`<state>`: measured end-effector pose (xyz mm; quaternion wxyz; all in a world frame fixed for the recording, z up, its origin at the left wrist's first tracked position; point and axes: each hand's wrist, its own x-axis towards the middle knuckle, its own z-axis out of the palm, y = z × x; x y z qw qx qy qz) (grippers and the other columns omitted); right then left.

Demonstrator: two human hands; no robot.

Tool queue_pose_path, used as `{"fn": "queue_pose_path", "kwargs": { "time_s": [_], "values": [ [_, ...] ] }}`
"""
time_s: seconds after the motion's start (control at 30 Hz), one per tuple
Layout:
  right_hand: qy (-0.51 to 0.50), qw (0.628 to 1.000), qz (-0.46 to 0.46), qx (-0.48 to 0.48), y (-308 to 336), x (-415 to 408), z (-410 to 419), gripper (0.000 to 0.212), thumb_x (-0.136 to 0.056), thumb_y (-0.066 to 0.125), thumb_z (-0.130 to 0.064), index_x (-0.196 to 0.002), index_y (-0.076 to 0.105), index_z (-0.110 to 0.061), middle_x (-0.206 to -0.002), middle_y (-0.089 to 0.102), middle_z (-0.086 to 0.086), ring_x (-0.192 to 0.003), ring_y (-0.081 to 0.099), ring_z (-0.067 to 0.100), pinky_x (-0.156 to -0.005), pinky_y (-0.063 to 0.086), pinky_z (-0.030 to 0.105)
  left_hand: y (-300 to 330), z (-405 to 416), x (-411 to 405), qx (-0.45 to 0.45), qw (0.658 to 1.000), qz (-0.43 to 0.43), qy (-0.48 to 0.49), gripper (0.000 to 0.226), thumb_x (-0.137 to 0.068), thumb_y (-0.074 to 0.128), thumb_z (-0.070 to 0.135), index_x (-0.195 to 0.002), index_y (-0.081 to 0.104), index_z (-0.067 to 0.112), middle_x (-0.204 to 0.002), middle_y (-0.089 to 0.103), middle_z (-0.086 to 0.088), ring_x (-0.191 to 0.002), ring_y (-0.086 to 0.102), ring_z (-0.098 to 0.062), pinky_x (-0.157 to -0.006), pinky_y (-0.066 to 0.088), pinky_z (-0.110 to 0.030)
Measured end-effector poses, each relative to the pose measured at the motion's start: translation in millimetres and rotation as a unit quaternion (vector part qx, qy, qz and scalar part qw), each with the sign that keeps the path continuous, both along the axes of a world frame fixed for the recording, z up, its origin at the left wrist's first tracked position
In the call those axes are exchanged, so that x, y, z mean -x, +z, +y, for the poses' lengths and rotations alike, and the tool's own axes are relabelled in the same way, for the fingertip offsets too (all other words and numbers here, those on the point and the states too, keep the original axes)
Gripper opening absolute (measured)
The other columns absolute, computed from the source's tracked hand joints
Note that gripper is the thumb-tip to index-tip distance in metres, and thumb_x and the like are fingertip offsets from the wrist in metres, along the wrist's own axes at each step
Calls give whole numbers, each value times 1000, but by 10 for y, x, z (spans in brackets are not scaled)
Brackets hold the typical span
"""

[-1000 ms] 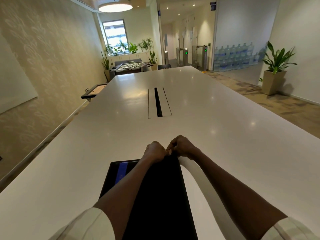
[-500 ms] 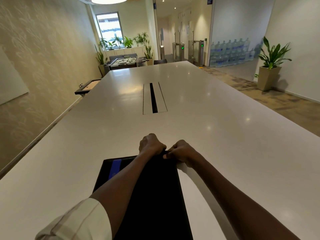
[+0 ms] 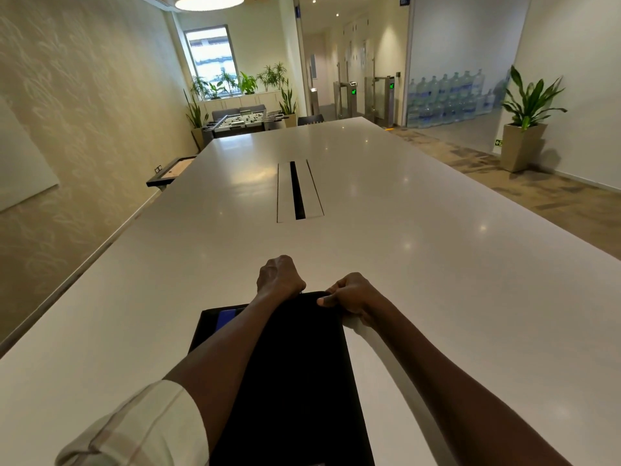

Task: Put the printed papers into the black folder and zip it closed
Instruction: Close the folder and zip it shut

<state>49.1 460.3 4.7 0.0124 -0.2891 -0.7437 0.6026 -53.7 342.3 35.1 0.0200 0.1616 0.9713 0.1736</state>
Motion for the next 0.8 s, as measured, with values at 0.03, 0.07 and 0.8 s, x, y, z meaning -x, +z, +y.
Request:
{"fn": "queue_pose_path", "kwargs": {
  "time_s": [0.03, 0.07, 0.8],
  "values": [
    [-3, 1000, 3, -6, -9, -3, -13, 27, -74, 81, -6, -93, 71, 10, -87, 73, 18, -73, 67, 16, -67, 54, 28, -5, -14, -2, -2, 1000, 3, -2, 31, -69, 77, 22, -63, 48, 16, -60, 45, -1, -56, 46, -15, -51, 37, -25],
    [-6, 1000, 7, -9, -17, -5, -26, 29, -74, 80, -6, -95, 70, 11, -86, 72, 19, -73, 66, 16, -67, 54, 28, -9, -24, -3, -1, 1000, 6, -5, 31, -70, 76, 21, -63, 47, 16, -61, 45, -1, -58, 47, -17, -52, 37, -26],
    [-19, 999, 33, -13, -33, -46, -75, 18, -73, 82, -5, -87, 75, 4, -85, 75, 13, -75, 70, 19, -73, 58, 32, -1, -454, 149, -51, 999, -6, 18, 9, -86, 55, 2, -80, 62, 3, -84, 60, -13, -96, 63, -35, -70, 43, -30]
  ]
}}
